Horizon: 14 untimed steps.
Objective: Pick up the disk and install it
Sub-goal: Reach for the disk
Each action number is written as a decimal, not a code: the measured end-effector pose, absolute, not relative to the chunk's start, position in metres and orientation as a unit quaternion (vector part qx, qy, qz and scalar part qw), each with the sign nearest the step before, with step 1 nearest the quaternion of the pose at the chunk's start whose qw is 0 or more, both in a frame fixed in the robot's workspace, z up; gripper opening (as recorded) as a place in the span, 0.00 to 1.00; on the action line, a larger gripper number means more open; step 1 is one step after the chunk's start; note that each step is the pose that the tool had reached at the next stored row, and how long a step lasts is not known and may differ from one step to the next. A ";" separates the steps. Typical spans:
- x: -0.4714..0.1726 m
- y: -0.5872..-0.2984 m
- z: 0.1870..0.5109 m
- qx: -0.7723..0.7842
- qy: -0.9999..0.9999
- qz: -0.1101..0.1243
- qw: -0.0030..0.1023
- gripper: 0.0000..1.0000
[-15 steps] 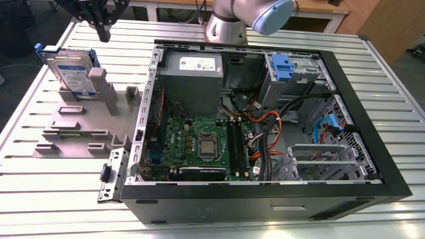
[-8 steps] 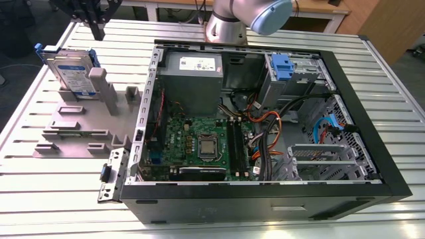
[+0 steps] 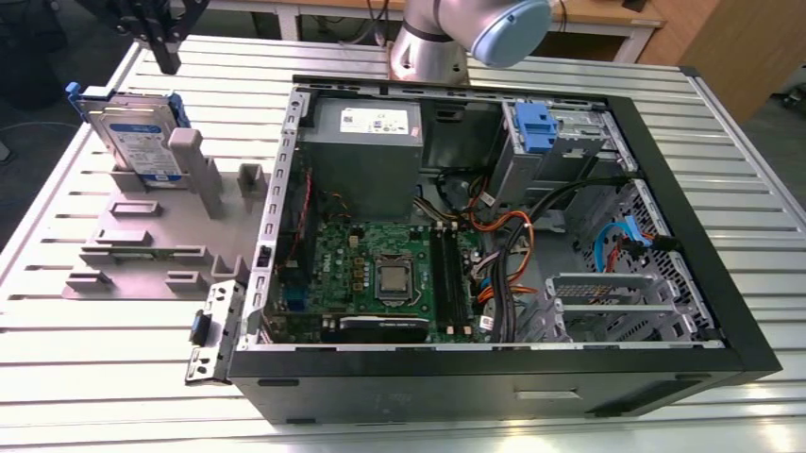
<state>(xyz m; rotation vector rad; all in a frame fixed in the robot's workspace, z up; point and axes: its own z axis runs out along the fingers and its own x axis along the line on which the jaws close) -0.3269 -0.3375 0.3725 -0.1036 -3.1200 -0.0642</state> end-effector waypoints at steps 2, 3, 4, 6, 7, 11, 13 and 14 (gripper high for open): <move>-0.332 -0.336 0.371 -0.033 -0.999 -0.020 0.010 0.11; -0.335 -0.336 0.370 -0.033 -0.999 -0.020 0.010 0.11; -0.338 -0.336 0.370 -0.033 -0.999 -0.020 0.010 0.11; -0.345 -0.334 0.368 -0.033 -0.999 -0.019 0.010 0.11; -0.348 -0.334 0.368 -0.033 -0.999 -0.019 0.010 0.11; -0.361 -0.332 0.365 -0.033 -0.999 -0.019 0.010 0.11; -0.367 -0.331 0.364 -0.033 -0.999 -0.018 0.010 0.11; -0.370 -0.330 0.363 -0.033 -0.999 -0.018 0.010 0.11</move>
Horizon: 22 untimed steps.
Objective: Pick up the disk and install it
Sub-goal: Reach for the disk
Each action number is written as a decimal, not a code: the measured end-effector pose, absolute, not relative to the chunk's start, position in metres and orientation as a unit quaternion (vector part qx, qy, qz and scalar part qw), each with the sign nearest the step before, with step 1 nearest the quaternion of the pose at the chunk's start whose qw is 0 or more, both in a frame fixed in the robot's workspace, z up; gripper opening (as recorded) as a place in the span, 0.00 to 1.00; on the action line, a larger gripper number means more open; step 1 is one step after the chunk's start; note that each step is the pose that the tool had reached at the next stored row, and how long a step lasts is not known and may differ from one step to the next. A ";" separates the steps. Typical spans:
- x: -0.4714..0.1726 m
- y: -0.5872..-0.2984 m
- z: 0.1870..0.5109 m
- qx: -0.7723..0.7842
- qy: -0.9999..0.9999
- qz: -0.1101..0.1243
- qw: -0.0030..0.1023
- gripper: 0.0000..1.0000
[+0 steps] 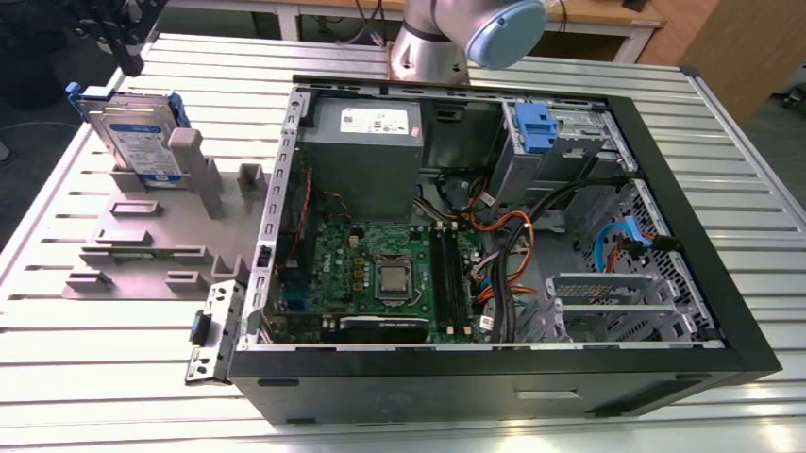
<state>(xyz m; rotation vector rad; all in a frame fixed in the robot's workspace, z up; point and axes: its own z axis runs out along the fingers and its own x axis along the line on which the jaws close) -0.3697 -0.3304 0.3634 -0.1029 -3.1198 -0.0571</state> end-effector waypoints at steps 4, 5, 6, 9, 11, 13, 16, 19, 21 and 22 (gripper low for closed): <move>-0.371 -0.330 0.363 -0.033 -0.999 -0.018 0.010 0.11; -0.371 -0.330 0.363 -0.033 -0.999 -0.018 0.010 0.11; -0.371 -0.330 0.363 -0.033 -0.999 -0.018 0.010 0.11; -0.373 -0.330 0.363 -0.033 -0.999 -0.018 0.010 0.11; -0.377 -0.330 0.363 -0.033 -0.999 -0.018 0.010 0.11; -0.382 -0.329 0.363 -0.033 -0.999 -0.018 0.010 0.11; -0.389 -0.329 0.363 -0.033 -0.999 -0.018 0.010 0.11; -0.402 -0.327 0.361 -0.033 -0.999 -0.018 0.010 0.11; -0.407 -0.327 0.361 -0.033 -0.999 -0.018 0.010 0.11; -0.409 -0.327 0.361 -0.033 -0.999 -0.018 0.010 0.11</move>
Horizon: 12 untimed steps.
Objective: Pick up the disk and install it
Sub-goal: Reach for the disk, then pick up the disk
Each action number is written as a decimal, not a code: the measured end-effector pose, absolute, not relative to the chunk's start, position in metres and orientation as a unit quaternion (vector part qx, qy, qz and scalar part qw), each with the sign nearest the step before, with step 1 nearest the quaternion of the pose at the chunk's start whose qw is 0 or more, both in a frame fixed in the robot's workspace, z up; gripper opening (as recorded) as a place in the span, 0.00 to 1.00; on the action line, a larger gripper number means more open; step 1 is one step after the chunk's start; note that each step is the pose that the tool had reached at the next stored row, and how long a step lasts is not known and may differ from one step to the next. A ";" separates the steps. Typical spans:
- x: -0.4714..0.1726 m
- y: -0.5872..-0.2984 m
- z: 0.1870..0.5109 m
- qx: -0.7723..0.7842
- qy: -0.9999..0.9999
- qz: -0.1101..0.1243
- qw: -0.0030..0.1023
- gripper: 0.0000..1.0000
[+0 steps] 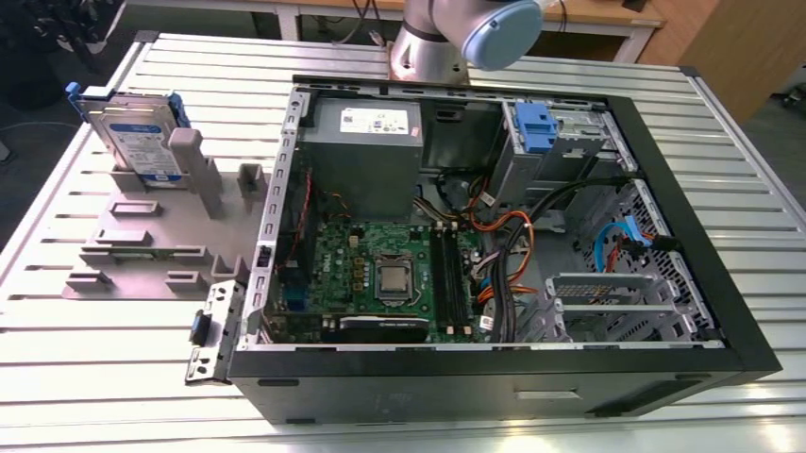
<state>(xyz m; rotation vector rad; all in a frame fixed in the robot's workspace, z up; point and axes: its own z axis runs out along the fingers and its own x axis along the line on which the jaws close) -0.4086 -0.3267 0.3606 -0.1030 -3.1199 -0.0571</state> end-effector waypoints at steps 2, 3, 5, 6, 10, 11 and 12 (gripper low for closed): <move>-0.412 -0.326 0.360 -0.033 -0.999 -0.018 0.010 0.11; -0.414 -0.326 0.359 -0.033 -0.999 -0.018 0.010 0.11; -0.417 -0.326 0.358 -0.033 -0.999 -0.018 0.010 0.11; -0.419 -0.326 0.358 -0.033 -0.999 -0.018 0.010 0.11; -0.422 -0.326 0.358 -0.033 -0.999 -0.018 0.010 0.11; -0.422 -0.326 0.357 -0.033 -0.999 -0.018 0.010 0.11; -0.423 -0.326 0.357 -0.033 -0.999 -0.018 0.010 0.11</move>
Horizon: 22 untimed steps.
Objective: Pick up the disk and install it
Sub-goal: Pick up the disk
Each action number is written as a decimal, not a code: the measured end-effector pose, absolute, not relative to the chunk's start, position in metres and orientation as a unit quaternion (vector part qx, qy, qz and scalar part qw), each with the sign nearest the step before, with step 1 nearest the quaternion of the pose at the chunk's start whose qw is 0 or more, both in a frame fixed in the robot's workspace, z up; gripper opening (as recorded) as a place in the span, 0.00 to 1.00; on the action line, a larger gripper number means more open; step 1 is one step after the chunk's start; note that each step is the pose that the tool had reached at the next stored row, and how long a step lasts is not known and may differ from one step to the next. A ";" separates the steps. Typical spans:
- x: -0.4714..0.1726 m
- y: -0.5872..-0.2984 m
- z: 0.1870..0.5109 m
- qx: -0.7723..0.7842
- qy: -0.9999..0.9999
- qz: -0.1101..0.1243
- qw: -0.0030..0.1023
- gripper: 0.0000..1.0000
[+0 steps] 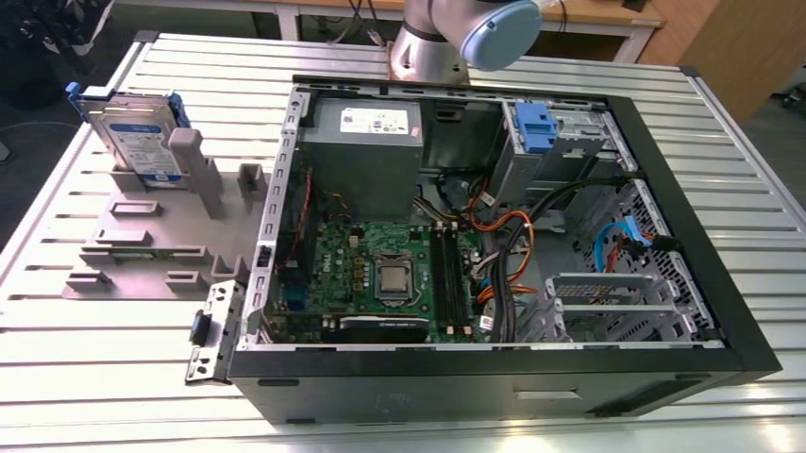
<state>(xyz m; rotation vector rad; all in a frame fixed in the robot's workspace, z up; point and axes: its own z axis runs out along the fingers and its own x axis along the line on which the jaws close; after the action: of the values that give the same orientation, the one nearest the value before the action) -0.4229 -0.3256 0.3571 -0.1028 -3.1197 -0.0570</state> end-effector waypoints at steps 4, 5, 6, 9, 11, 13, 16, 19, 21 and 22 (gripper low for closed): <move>-0.423 -0.326 0.357 -0.033 -0.999 -0.018 0.010 0.11; -0.423 -0.326 0.357 -0.033 -0.999 -0.018 0.010 0.11; -0.423 -0.326 0.357 -0.033 -0.999 -0.018 0.010 0.11; -0.423 -0.326 0.357 -0.031 -0.999 -0.018 0.010 0.11; -0.423 -0.326 0.357 -0.029 -0.999 -0.018 0.010 0.11; -0.423 -0.326 0.357 -0.026 -0.999 -0.018 0.010 0.11; -0.423 -0.326 0.357 -0.018 -1.000 -0.018 0.010 0.11; -0.423 -0.326 0.357 -0.017 -1.000 -0.018 0.010 0.11; -0.423 -0.326 0.357 -0.016 -1.000 -0.018 0.010 0.11; -0.423 -0.326 0.357 -0.016 -1.000 -0.018 0.010 0.11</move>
<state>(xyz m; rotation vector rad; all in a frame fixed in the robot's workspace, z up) -0.4231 -0.3256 0.3570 -0.0505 -3.1204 -0.0565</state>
